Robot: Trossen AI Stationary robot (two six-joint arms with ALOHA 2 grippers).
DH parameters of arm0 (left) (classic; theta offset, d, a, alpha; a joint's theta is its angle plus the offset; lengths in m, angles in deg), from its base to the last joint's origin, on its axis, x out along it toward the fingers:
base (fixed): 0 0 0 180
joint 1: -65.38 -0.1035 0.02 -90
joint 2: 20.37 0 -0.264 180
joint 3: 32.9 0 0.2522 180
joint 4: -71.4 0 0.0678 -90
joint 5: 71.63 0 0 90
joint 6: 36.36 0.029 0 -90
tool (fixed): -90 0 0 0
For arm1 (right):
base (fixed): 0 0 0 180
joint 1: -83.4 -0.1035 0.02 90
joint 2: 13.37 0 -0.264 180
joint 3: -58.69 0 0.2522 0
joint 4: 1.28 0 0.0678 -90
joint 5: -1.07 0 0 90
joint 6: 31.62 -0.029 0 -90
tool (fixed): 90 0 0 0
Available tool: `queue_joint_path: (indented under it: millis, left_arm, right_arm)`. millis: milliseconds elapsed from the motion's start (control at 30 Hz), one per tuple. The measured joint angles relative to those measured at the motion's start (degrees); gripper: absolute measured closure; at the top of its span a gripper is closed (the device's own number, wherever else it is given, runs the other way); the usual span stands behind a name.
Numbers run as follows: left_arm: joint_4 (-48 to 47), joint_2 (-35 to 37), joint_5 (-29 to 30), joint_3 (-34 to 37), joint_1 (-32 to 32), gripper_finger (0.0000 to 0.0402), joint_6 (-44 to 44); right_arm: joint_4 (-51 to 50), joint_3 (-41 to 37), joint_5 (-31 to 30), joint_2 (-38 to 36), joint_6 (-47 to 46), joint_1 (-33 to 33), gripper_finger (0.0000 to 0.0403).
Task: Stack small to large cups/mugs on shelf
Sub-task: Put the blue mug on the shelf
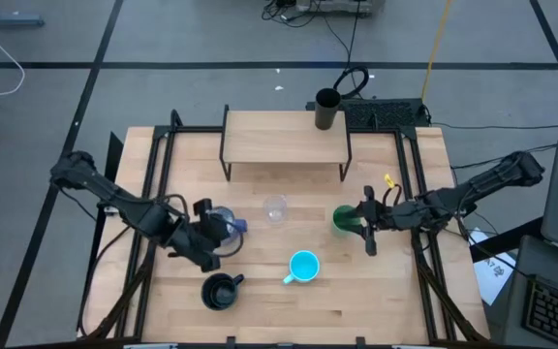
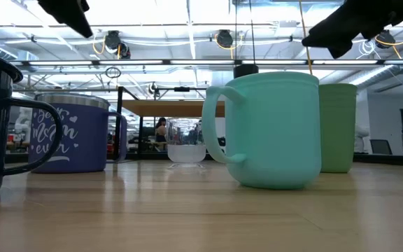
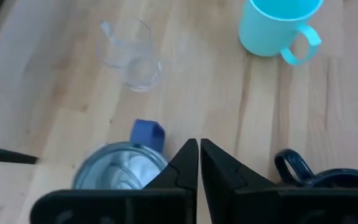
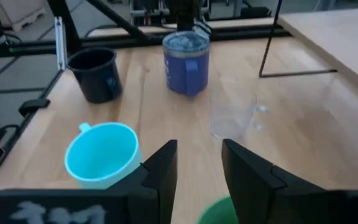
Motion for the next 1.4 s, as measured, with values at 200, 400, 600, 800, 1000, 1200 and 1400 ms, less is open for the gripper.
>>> queue_joint_path:
  millis: [200,400,600,800,1000,1200,1400]
  left_arm:
    - [0.0,-1.3,-2.5,0.0,0.8,0.038,-3.3]
    - [0.4,-1.3,-1.6,0.0,1.5,0.038,-2.8]
    - [1.5,-1.3,1.1,0.0,1.5,0.038,0.5]
    - [1.5,-1.3,3.6,0.0,1.4,0.038,3.0]
    - [1.5,-1.3,3.6,0.0,1.4,0.038,4.9]
    - [1.2,-1.3,2.5,-0.1,-2.2,0.0379,9.5]
    - [-0.4,-4.7,-4.1,-6.2,-9.2,0.0379,16.6]
  right_arm:
    - [2.1,0.0,0.0,1.7,0.0,-1.0,0.0287]
    - [2.0,0.0,0.0,2.9,0.0,-1.0,0.0287]
    - [4.8,0.0,0.0,3.1,0.2,-1.0,0.0287]
    - [6.3,0.0,0.0,3.1,1.0,-1.0,0.0287]
    - [6.3,0.0,0.0,3.1,1.0,-1.0,0.0287]
    - [8.1,0.0,0.0,3.1,1.0,-1.0,0.0287]
    - [9.2,0.0,0.0,3.1,2.4,-0.9,0.0287]
